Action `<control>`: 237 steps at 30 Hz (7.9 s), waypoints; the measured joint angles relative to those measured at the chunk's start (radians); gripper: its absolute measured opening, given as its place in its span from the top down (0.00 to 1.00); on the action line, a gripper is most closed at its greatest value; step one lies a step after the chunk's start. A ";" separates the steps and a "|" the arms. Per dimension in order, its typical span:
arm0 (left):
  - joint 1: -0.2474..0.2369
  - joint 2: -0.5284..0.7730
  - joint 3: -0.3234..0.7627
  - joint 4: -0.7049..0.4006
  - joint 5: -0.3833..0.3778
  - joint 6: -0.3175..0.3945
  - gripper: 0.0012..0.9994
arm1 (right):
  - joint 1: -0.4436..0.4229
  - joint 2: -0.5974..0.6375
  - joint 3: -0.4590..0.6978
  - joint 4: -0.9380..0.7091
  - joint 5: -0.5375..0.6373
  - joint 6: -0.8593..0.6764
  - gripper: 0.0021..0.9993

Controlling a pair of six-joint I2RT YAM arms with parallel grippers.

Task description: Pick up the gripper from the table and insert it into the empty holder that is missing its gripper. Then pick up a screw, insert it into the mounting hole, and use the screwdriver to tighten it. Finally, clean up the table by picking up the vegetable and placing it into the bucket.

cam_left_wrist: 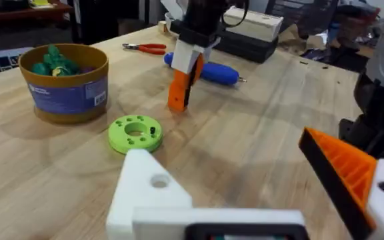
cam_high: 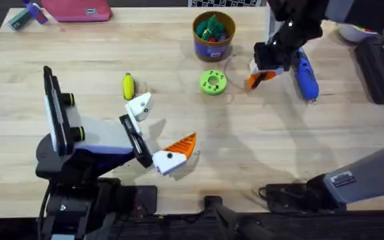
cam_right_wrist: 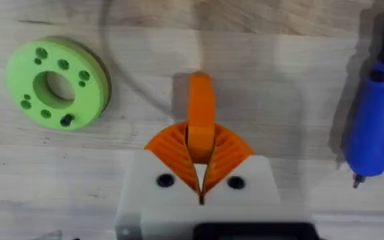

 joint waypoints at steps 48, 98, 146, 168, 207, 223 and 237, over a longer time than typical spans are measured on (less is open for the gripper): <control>0.000 0.000 0.000 0.000 0.003 0.000 0.01 | -0.133 -0.431 -0.576 1.151 -1.306 0.461 0.99; 0.000 0.000 0.000 -0.001 0.003 0.000 0.01 | 0.228 -0.012 -0.508 1.286 -1.588 0.663 0.99; 0.000 0.000 0.000 -0.001 0.003 0.003 0.01 | 0.275 0.016 -0.449 1.290 -1.428 0.686 0.99; 0.003 0.000 0.000 0.001 -0.016 -0.005 0.01 | 0.316 0.016 -0.431 1.292 -1.372 0.700 0.99; 0.007 0.000 0.001 0.002 -0.035 0.011 0.01 | 0.324 0.016 -0.502 1.568 -1.332 0.926 0.99; 0.007 0.000 0.001 0.002 -0.035 0.011 0.01 | 0.324 0.016 -0.502 1.568 -1.332 0.932 0.99; 0.000 0.000 0.001 -0.002 0.000 0.011 0.01 | 0.332 0.016 -0.502 1.571 -1.299 0.940 0.05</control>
